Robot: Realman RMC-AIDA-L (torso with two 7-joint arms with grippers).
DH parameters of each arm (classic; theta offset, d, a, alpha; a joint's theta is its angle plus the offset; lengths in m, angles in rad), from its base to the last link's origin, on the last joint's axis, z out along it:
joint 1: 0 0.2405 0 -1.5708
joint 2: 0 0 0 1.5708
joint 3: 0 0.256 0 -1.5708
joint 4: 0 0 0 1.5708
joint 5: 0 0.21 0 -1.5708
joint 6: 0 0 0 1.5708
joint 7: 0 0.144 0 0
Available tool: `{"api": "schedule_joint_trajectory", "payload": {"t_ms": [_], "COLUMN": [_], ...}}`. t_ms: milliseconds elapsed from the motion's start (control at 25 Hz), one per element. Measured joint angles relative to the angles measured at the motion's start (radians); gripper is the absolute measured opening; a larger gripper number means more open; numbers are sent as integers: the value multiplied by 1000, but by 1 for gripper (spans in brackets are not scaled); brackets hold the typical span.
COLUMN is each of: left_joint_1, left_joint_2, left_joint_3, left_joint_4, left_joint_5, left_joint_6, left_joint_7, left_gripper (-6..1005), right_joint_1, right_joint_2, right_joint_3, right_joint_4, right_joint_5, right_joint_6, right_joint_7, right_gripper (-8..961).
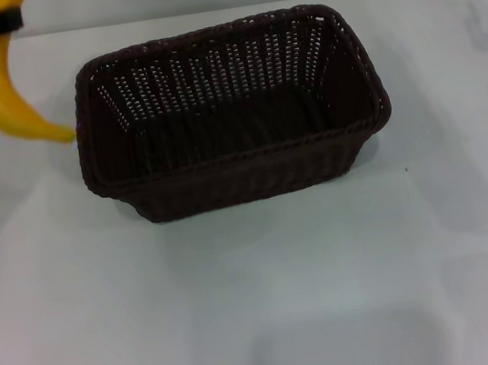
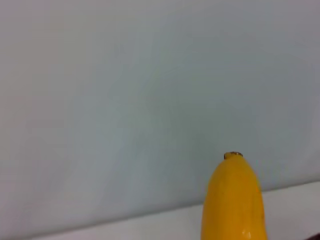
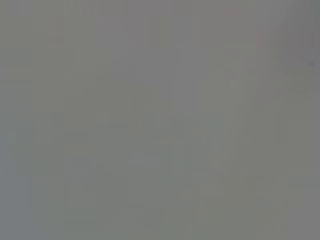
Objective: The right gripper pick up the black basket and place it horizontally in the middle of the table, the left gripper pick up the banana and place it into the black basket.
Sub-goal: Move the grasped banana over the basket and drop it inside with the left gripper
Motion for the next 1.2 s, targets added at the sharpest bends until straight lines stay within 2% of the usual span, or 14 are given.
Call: {"api": "schedule_joint_trajectory", "payload": {"t_ms": [280, 440, 800, 1200], "left_joint_1": [-38, -38, -38, -39], "left_joint_2": [-5, -8, -9, -10], "left_joint_3": [14, 41, 139, 232], "left_joint_4": [-18, -84, -218, -319], "left_joint_5": [-81, -203, -350, -385], "left_joint_6": [9, 53, 129, 203], "left_joint_7": [76, 156, 273, 318], "left_gripper": [520, 521, 521, 522], "right_joint_1": [1, 0, -14, -22], "right_joint_2": [1, 1, 1, 1], "right_joint_3": [1, 1, 1, -6], "right_joint_4": [-2, -7, -23, -25], "right_joint_5": [0, -1, -8, -8], "right_joint_6": [7, 9, 12, 12], "right_joint_7": [0, 0, 0, 0], "right_gripper": [519, 520, 520, 519]}}
